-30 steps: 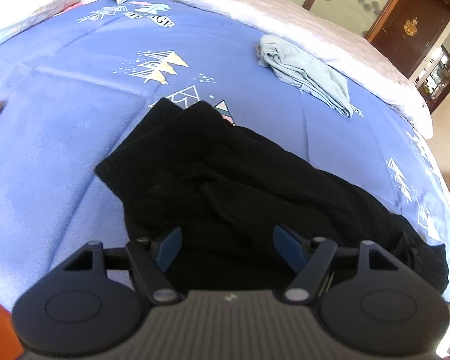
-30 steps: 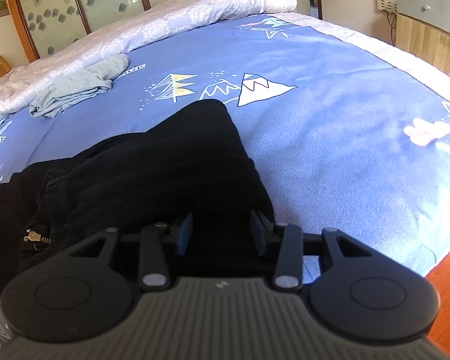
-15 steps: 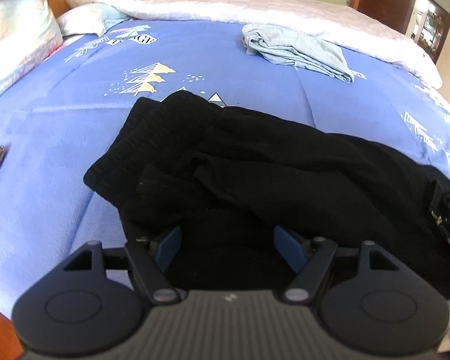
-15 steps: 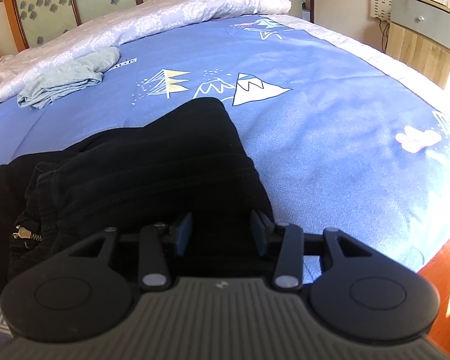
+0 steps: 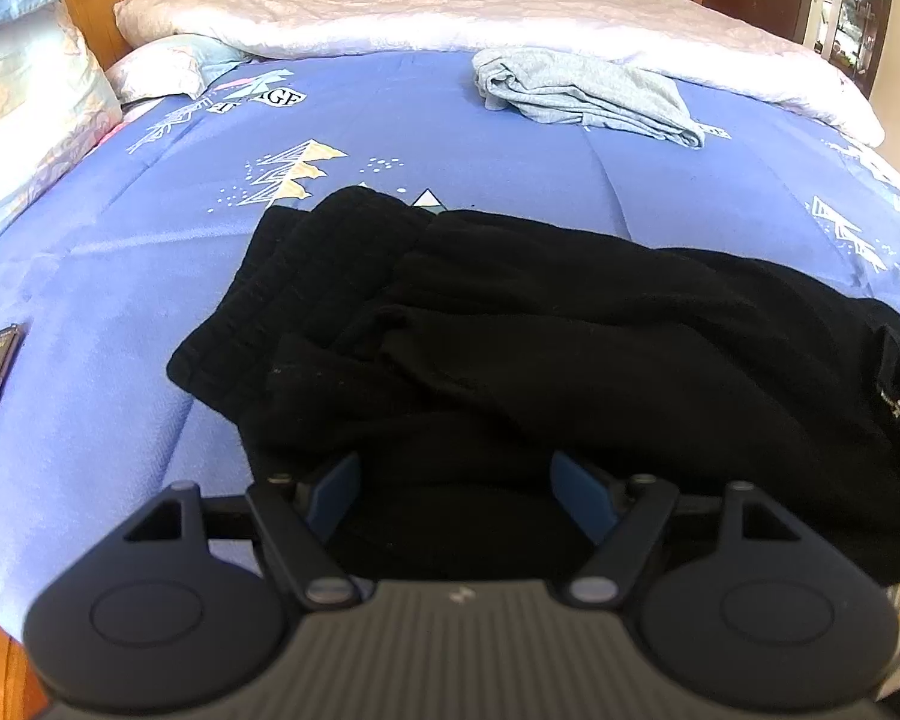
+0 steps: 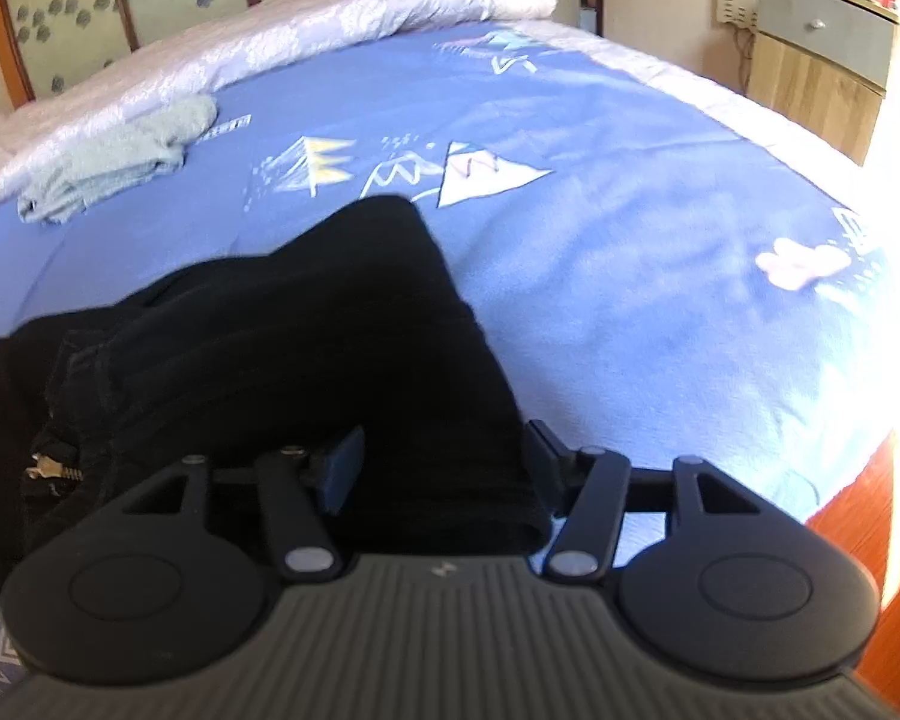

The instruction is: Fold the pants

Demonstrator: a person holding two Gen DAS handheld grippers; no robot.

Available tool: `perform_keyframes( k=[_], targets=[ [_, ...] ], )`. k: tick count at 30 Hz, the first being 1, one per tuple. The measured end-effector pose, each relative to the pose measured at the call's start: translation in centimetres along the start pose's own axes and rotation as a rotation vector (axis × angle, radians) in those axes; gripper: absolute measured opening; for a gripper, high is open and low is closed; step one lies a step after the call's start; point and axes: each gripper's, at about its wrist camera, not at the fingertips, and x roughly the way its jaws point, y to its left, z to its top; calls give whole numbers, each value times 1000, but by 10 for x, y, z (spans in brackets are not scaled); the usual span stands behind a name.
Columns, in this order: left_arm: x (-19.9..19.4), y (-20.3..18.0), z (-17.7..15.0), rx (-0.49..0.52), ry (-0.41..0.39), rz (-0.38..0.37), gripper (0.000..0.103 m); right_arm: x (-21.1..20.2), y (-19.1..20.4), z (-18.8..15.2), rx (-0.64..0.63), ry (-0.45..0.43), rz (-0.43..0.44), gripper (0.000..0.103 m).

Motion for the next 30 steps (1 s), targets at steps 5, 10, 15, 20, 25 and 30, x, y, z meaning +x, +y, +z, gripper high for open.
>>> perform_keyframes(
  k=[5, 10, 15, 20, 25, 30],
  targets=[
    [2, -9, -3, 37, -6, 34, 74, -21, 12, -4, -44, -99, 66, 61],
    [2, -10, -4, 48, -7, 38, 75, -28, 54, -14, -217, -119, 207, 61],
    [2, -10, -5, 55, -8, 38, 76, -1, 82, -38, -308, -6, 205, 62],
    [6, -12, -5, 64, -7, 43, 79, 2, 70, -32, -249, 9, 246, 63],
    [6, -16, -6, 84, -12, 56, 79, -3, 75, -39, -262, -9, 239, 63],
    [7, -19, -6, 86, -13, 60, 79, -3, 75, -37, -262, -12, 240, 63]
  ],
)
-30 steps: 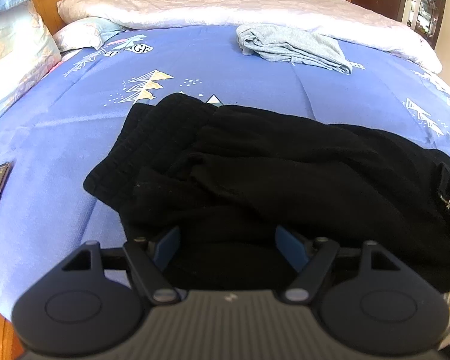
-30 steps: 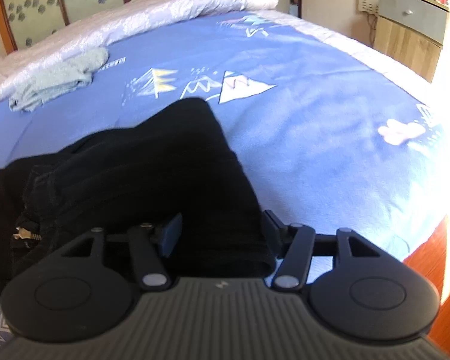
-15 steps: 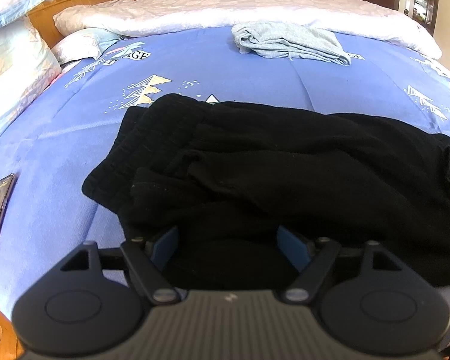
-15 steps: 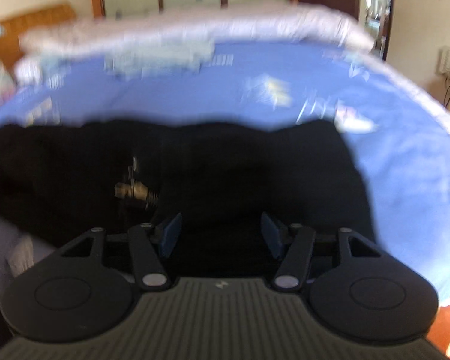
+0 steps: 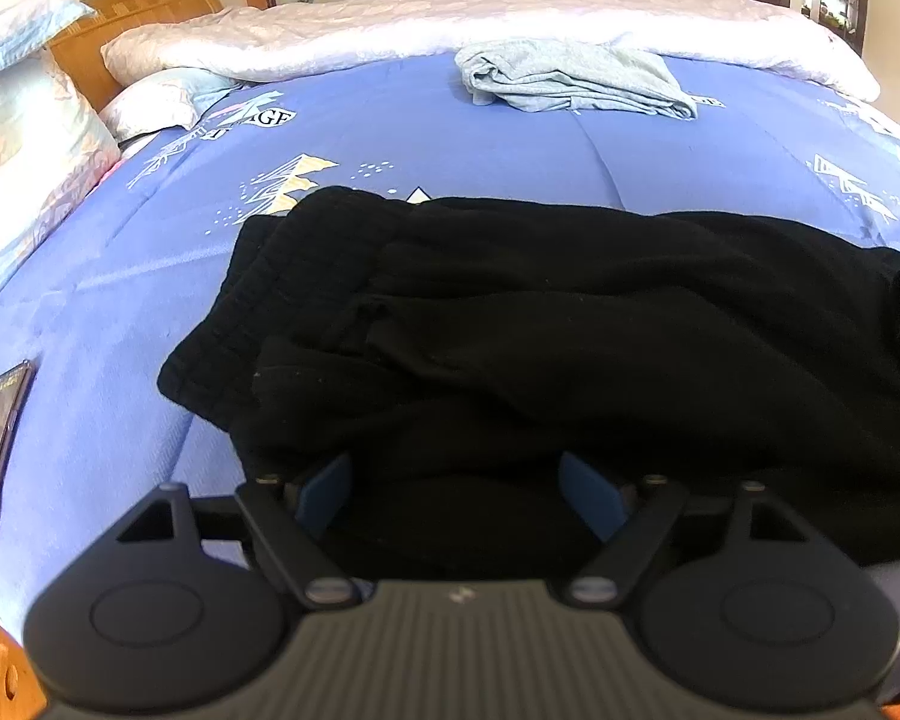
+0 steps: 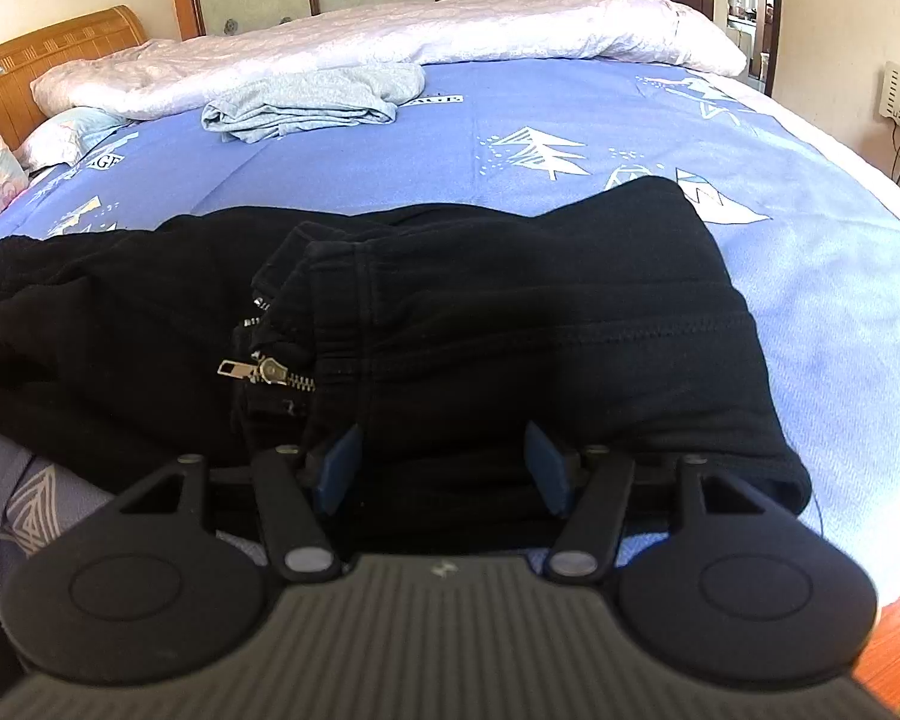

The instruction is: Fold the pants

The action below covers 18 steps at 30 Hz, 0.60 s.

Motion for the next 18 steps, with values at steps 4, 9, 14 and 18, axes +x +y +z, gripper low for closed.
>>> perform_keyframes(
  k=[4, 9, 14, 18],
  targets=[
    [0, 0, 0, -1, 1, -2, 79, -4, 0, -1, 3, 5, 3, 63],
    [-1, 5, 1, -19, 5, -20, 79, -30, -34, 9, 144, -97, 31, 64],
    [-4, 12, 6, -43, 12, -37, 79, -53, -96, 10, 370, -203, -66, 73],
    [-21, 14, 14, -51, -33, -24, 79, -45, -130, -4, 516, -161, -57, 78]
  ],
)
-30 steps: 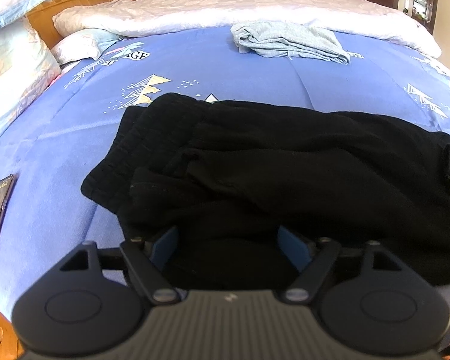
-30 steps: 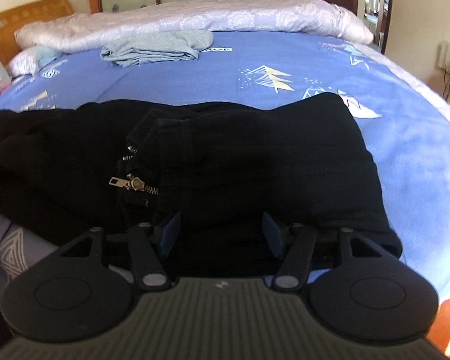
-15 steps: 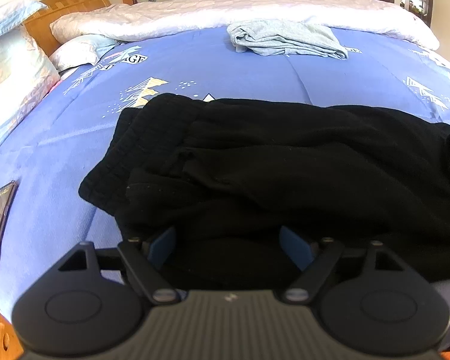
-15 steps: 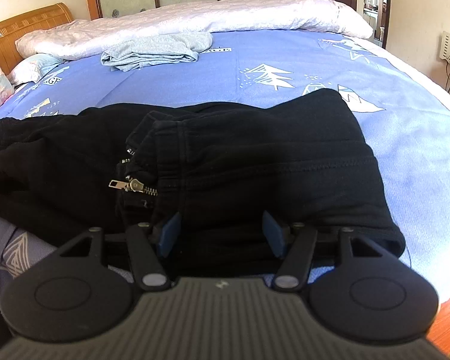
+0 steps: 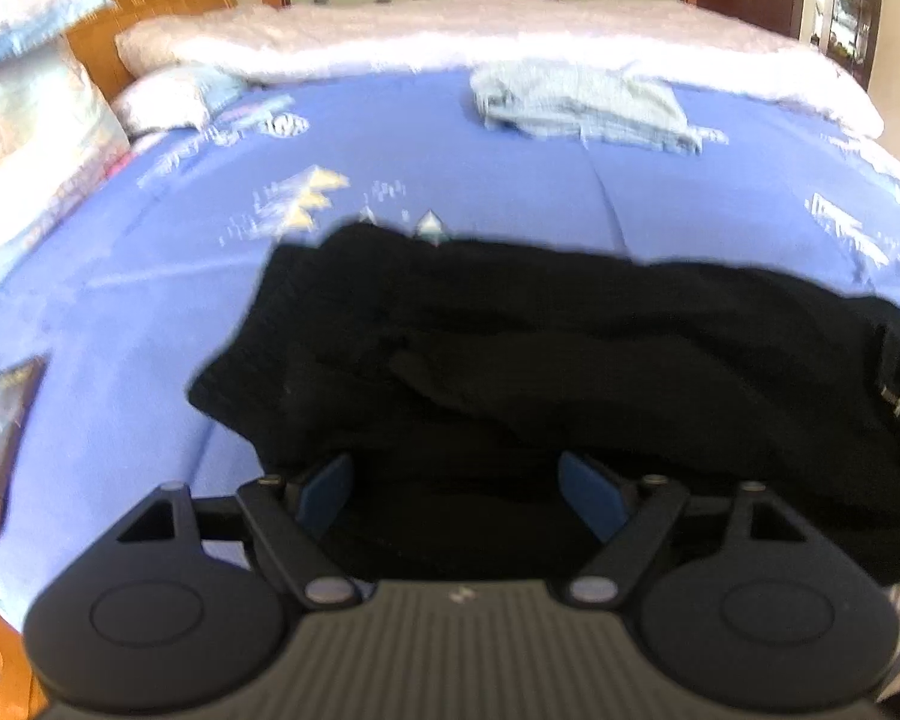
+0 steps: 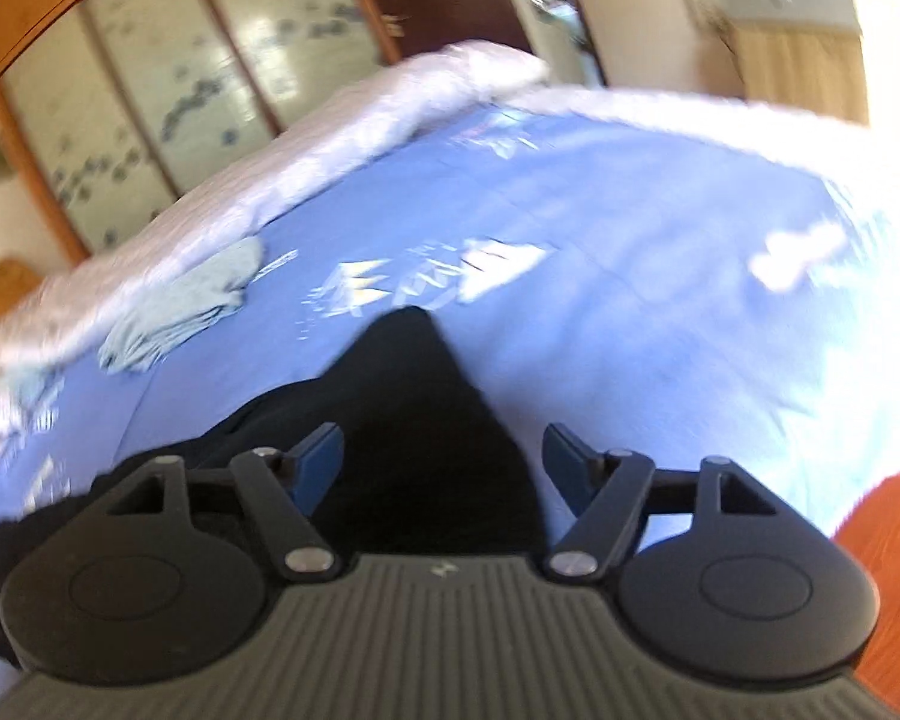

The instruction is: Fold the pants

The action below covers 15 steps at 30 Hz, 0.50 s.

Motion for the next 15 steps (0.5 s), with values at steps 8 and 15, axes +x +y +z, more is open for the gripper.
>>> perform_keyframes(
  k=[8, 15],
  targets=[
    [-34, -38, 34, 32, -30, -212, 79, 17, 38, -15, -161, 88, 55, 17],
    [-39, -125, 86, 141, 76, -583, 84, -20, 132, -31, -457, 4, 280, 16]
  ],
)
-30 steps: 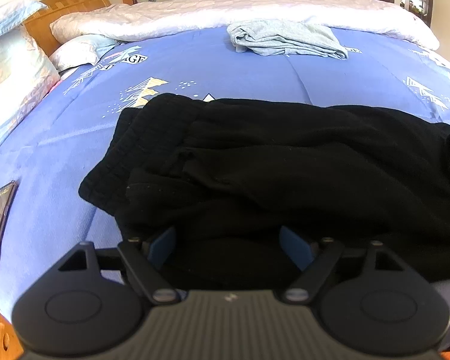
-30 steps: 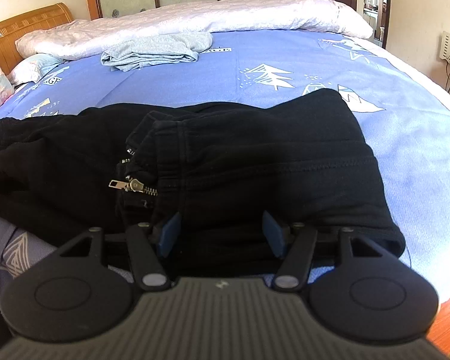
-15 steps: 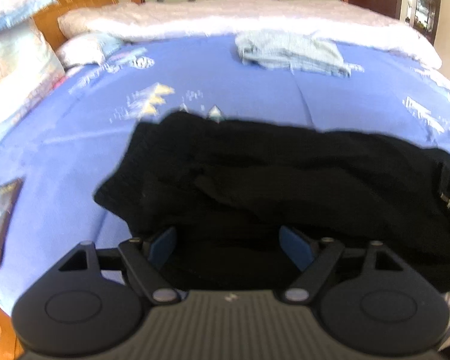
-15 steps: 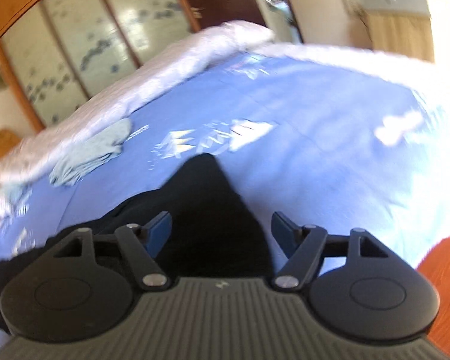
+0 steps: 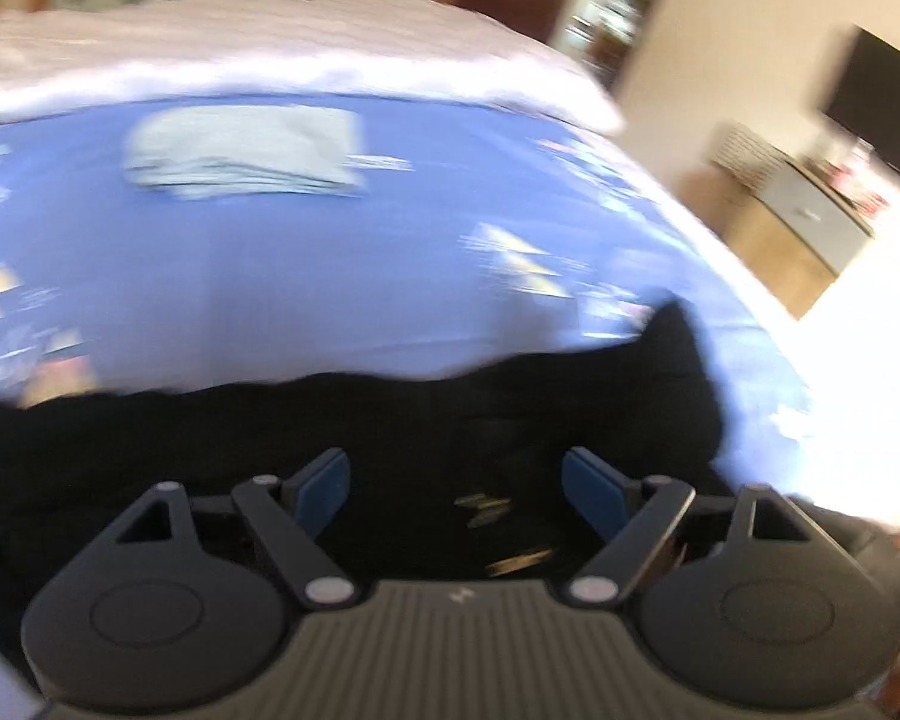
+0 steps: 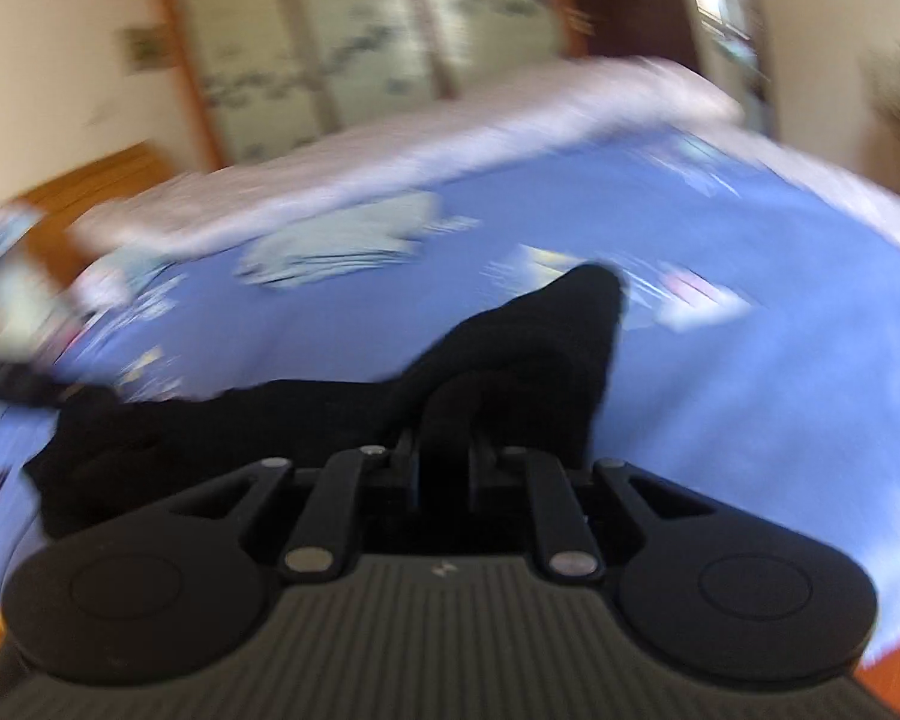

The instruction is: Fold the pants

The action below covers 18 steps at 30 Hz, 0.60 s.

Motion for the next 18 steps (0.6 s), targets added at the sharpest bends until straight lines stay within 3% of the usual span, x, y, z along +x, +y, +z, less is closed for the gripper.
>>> perform_keyframes(
  k=[2, 4, 5, 6, 7, 8, 12, 13, 14, 16, 18],
  targets=[
    [15, -21, 11, 56, 35, -58, 92, 5, 24, -3, -80, 12, 38, 16],
    [31, -36, 17, 86, 65, -37, 92, 6, 43, -9, -162, 20, 55, 16],
    [39, -40, 19, 93, 82, -25, 85, 6, 51, -12, -195, 22, 58, 15],
    [47, -45, 19, 100, 102, -17, 74, 7, 56, -13, -214, 23, 64, 15],
    [57, -48, 17, 105, 133, -7, 38, 7, 60, -13, -223, 22, 74, 14],
    [66, -45, 17, 102, 162, 10, 23, 7, 62, -12, -228, 18, 84, 14],
    [60, -19, 17, 57, 121, 3, 17, 8, 67, -8, -250, 2, 106, 21],
    [53, -10, 21, 38, 113, 0, 17, 6, 63, -7, -232, -6, 119, 35],
    [46, 1, 25, 17, 100, -4, 17, 2, 62, -6, -215, -14, 125, 58],
    [26, 25, 34, 3, 61, 3, 17, -2, 61, -6, -198, -34, 117, 70],
    [8, 46, 43, -7, 31, 22, 17, 5, 60, -5, -188, -18, 124, 70]
  ],
)
